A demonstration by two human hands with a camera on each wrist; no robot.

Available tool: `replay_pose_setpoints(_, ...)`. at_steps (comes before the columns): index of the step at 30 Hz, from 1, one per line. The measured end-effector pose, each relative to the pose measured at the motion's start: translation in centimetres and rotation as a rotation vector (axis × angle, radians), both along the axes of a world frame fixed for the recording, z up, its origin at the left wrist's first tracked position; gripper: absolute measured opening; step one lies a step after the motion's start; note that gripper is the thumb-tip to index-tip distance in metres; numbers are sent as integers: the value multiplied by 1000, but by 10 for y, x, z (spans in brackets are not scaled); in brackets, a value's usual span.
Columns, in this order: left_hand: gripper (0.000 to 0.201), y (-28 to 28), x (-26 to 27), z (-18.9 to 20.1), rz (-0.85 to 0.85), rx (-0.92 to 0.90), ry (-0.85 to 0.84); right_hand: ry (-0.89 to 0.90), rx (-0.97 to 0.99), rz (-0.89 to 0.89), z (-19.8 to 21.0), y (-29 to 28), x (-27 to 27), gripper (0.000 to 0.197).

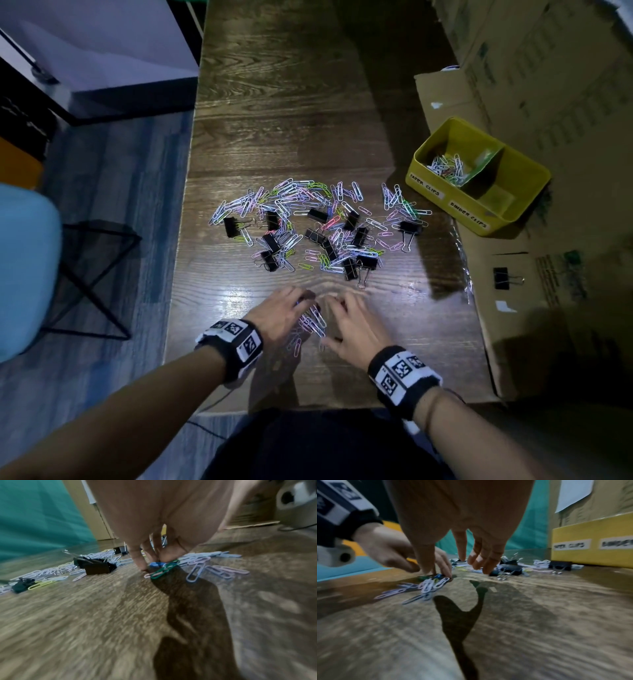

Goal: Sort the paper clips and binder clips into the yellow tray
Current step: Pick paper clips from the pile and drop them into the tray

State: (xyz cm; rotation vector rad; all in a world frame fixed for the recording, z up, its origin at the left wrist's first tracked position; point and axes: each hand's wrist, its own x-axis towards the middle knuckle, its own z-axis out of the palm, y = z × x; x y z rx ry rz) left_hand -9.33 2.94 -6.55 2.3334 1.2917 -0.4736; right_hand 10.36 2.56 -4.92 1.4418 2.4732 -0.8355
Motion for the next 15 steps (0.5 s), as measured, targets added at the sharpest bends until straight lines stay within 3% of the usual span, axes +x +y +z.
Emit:
replay_pose_setpoints(3, 73, -19, -6, 3, 56, 43, 21, -80, -53, 7, -5, -13, -18, 101)
replay_pose_setpoints(6, 87, -36, -6, 5, 198, 73, 109, -66, -28, -36, -12, -18, -29, 106)
replay_pose_setpoints(10, 87, -47, 2, -4, 365, 14, 44, -44, -38, -78, -19, -15, -34, 87)
replay_pose_setpoints(15, 54, -52, 3, -8, 425, 31, -206, 24, -123, -48, -18, -9, -35, 55)
